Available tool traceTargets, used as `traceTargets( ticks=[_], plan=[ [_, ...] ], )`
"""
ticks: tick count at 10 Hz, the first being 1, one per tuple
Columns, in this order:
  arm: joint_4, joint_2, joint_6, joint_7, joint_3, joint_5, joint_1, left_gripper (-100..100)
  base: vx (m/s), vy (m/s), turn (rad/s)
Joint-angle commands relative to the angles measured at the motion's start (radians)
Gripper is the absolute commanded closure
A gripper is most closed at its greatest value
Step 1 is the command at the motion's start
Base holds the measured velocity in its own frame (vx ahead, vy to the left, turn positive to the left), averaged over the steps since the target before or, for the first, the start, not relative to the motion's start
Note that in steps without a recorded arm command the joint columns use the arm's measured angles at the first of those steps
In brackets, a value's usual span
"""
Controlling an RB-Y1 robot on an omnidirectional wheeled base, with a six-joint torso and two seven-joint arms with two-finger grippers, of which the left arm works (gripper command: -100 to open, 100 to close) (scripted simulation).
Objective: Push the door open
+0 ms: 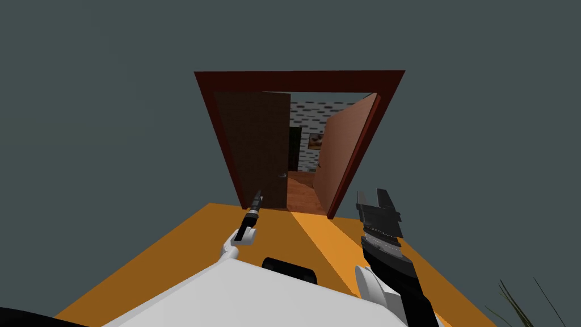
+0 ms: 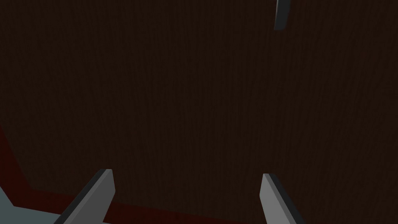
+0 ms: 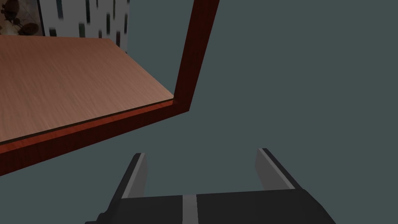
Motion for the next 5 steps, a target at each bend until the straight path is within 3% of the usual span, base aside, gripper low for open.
traceTargets(
  ticks=[1, 5],
  plan=[
    [0.05, -0.002, -0.015, 0.0, 0.002, 0.004, -0.02, -100, 0.095, -0.011, -0.057],
    [0.163, -0.004, -0.044, 0.0, 0.006, 0.013, -0.068, -100, 0.107, 0.0, -0.057]
  ],
)
